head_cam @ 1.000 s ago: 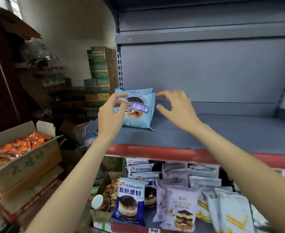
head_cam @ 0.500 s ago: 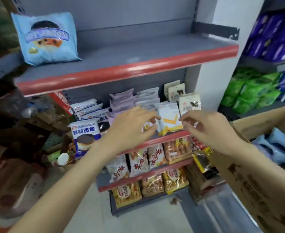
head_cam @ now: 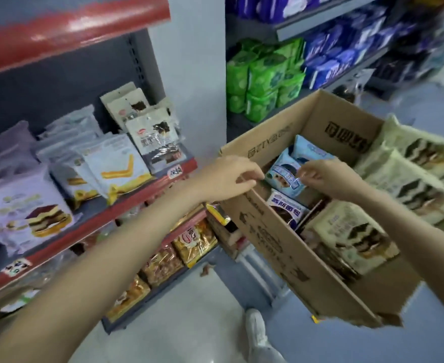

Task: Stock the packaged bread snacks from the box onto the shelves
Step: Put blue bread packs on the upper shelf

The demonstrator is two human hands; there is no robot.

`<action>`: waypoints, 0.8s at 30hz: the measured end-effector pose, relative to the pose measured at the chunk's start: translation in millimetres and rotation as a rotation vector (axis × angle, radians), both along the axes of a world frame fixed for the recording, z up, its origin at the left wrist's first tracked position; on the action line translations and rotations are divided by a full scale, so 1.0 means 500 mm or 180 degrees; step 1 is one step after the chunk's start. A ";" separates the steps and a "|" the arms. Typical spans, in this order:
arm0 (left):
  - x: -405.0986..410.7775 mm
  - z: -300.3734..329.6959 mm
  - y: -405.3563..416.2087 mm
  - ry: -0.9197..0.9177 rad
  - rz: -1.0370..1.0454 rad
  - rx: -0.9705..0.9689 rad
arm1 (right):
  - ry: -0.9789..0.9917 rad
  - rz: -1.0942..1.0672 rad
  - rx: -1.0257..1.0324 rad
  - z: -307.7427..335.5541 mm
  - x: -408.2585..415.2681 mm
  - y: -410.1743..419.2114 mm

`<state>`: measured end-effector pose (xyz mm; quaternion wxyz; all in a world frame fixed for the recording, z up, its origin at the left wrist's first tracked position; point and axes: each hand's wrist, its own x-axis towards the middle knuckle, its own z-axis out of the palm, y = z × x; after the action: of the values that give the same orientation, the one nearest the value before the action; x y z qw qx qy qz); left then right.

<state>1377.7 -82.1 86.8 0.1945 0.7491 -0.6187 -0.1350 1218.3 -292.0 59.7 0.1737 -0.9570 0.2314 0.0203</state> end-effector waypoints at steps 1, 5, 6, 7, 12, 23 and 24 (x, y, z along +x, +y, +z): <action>0.011 -0.021 -0.051 -0.0108 -0.0060 0.0142 | 0.0039 -0.0063 0.0067 -0.018 0.006 -0.034; 0.054 -0.109 -0.220 -0.0455 0.0007 0.0664 | 0.0216 -0.0252 0.0206 -0.095 0.041 -0.142; 0.063 -0.132 -0.254 -0.0516 0.0034 0.0782 | 0.0280 -0.0314 0.0230 -0.116 0.050 -0.167; 0.071 -0.154 -0.284 -0.0587 0.0047 0.0898 | 0.0339 -0.0377 0.0252 -0.138 0.059 -0.191; 0.101 -0.261 -0.425 -0.1162 -0.0205 0.1257 | 0.0522 -0.0742 -0.0105 -0.233 0.104 -0.304; 0.157 -0.463 -0.644 -0.1539 -0.0695 0.1888 | 0.1374 -0.1241 -0.0078 -0.365 0.186 -0.425; 0.161 -0.474 -0.655 -0.1603 -0.0725 0.1947 | 0.1369 -0.1265 -0.0202 -0.375 0.189 -0.426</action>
<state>1458.0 -409.5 -150.2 -0.2108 0.7087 -0.6573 -0.1458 1312.8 -505.0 -127.6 0.0911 -0.8716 0.4464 0.1809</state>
